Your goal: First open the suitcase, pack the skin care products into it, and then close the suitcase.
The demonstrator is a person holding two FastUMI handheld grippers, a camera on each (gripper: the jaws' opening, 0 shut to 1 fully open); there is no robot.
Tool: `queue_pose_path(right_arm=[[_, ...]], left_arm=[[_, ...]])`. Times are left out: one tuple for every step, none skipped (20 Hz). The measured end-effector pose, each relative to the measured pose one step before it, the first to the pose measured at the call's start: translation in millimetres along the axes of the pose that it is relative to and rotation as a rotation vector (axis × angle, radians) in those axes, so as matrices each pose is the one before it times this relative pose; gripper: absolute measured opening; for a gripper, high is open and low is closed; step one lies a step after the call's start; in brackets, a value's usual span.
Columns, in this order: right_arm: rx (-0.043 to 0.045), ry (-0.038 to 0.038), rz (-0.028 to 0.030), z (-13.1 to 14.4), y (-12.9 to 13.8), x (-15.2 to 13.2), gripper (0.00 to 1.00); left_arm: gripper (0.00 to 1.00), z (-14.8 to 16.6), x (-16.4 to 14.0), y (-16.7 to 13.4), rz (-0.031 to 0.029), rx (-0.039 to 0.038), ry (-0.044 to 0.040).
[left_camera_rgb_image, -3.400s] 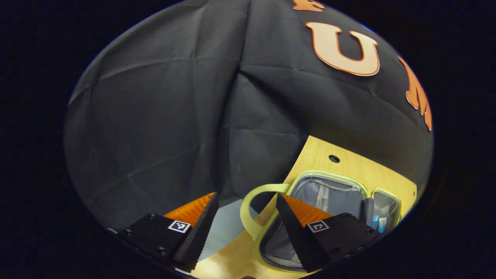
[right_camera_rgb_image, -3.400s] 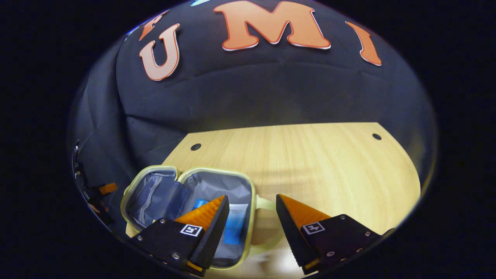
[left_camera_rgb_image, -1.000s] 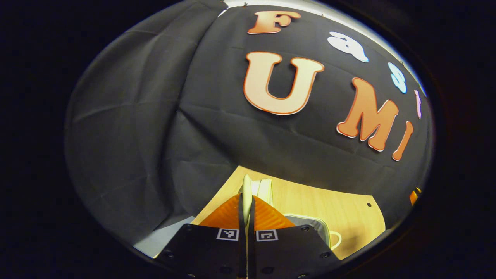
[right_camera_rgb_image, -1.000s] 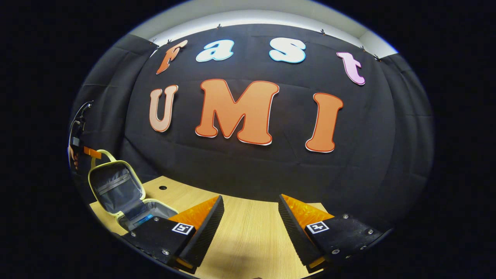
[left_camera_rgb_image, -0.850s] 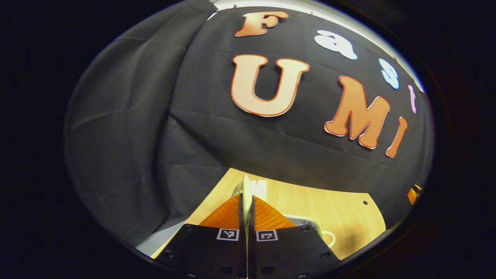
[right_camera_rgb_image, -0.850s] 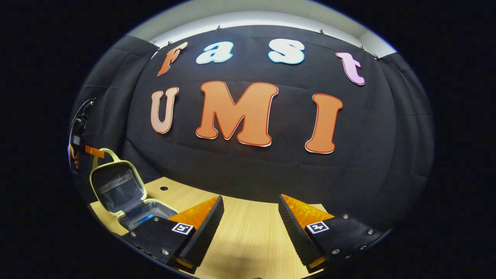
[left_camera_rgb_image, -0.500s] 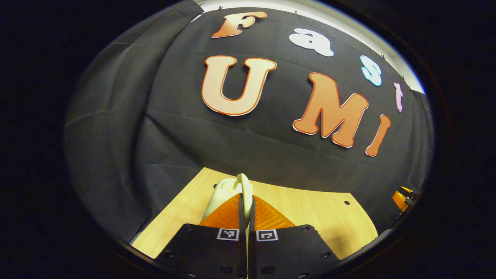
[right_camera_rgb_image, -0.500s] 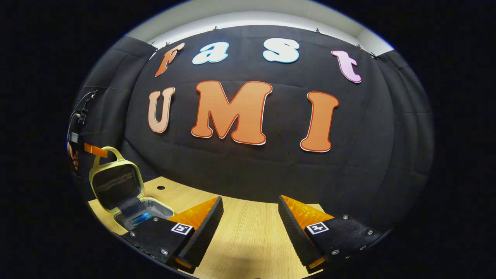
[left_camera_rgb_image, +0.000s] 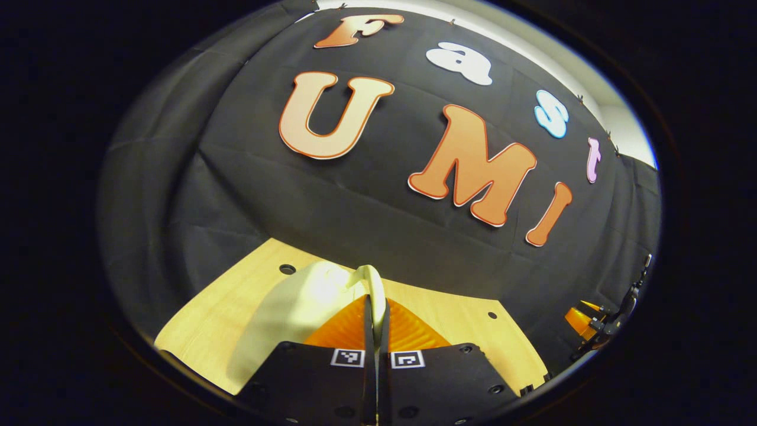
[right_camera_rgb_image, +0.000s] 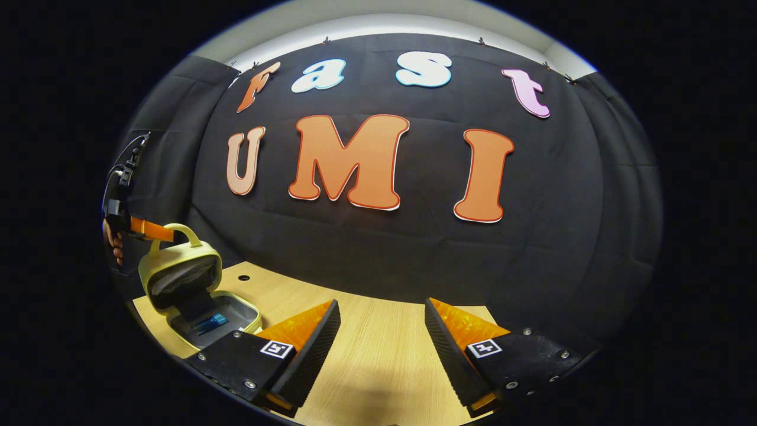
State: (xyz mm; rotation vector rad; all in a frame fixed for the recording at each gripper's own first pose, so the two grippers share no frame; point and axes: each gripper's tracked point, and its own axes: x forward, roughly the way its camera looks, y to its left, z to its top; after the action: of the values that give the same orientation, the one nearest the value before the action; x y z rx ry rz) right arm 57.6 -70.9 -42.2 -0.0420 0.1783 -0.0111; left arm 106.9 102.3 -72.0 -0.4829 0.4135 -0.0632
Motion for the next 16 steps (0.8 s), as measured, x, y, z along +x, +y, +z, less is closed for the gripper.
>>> queue_pose_path(right_arm=[[0.00090,0.00397,-0.00155,-2.49,-3.88,1.84,0.92],[0.00555,0.00663,0.00431,-2.69,-1.00,0.70,0.92],[0.00672,0.00408,0.00050,-2.19,-2.12,0.96,0.92],[0.00490,0.00124,0.00670,-1.04,-0.40,0.26,0.92],[-0.00170,-0.00152,0.00064,-1.62,-1.04,0.12,0.92],[-0.00661,-0.00276,-0.00027,-0.55,-2.16,0.40,0.91],[-0.00727,-0.00087,0.00001,-1.61,-1.76,-0.66,0.91],[-0.00381,0.00277,-0.00216,-1.56,-1.94,-0.09,0.91],[0.00392,0.00522,0.00365,-2.42,-0.31,0.98,0.91],[0.00730,0.00687,0.00028,-2.84,0.12,0.75,0.92],[0.01054,0.00426,0.00438,-1.48,0.89,1.36,0.92],[0.00864,0.00044,0.00026,-0.59,1.03,0.78,0.92],[0.00491,-0.00093,0.00429,0.00,1.30,0.82,0.92],[-0.00044,-0.00150,0.00535,0.37,2.39,0.38,0.92],[-0.00377,0.00121,0.00396,-0.66,2.12,1.10,0.92],[-0.00369,0.00337,0.00740,-1.37,2.84,0.92,0.91]], left_arm=[[0.02,-4.13,2.41,-6.53,-0.00663,0.00512,0.00793],[0.02,-6.15,4.29,-6.91,-0.00567,0.00299,0.01025],[0.02,-5.35,2.69,-7.13,-0.00791,-0.00008,0.00971],[0.02,-6.23,4.17,-4.30,-0.00967,-0.00451,0.01168],[0.02,-6.86,3.65,-5.58,-0.01070,-0.00564,0.01407],[0.02,-8.05,3.28,-6.25,-0.01094,-0.00394,0.01157],[0.02,-7.91,3.85,-6.66,-0.00918,-0.00058,0.01554],[0.02,-8.77,3.85,-5.49,-0.00755,0.00205,0.01341],[0.02,-7.89,4.16,-6.02,-0.00820,0.00220,0.01734],[0.02,-8.91,3.76,-4.62,-0.00698,0.00231,0.01927],[0.02,-7.90,3.71,-5.08,-0.00702,0.00369,0.01246],[0.02,-6.01,3.36,-3.01,-0.00293,0.00244,0.01555],[0.02,-6.08,3.16,-3.69,-0.00508,0.00150,0.01547],[0.02,-5.53,2.37,-2.72,-0.00078,0.00552,0.01145],[0.02,-5.79,3.65,-3.45,-0.00094,0.00936,0.01492],[0.02,-6.08,3.08,-1.96,0.00139,0.01465,0.01362]])
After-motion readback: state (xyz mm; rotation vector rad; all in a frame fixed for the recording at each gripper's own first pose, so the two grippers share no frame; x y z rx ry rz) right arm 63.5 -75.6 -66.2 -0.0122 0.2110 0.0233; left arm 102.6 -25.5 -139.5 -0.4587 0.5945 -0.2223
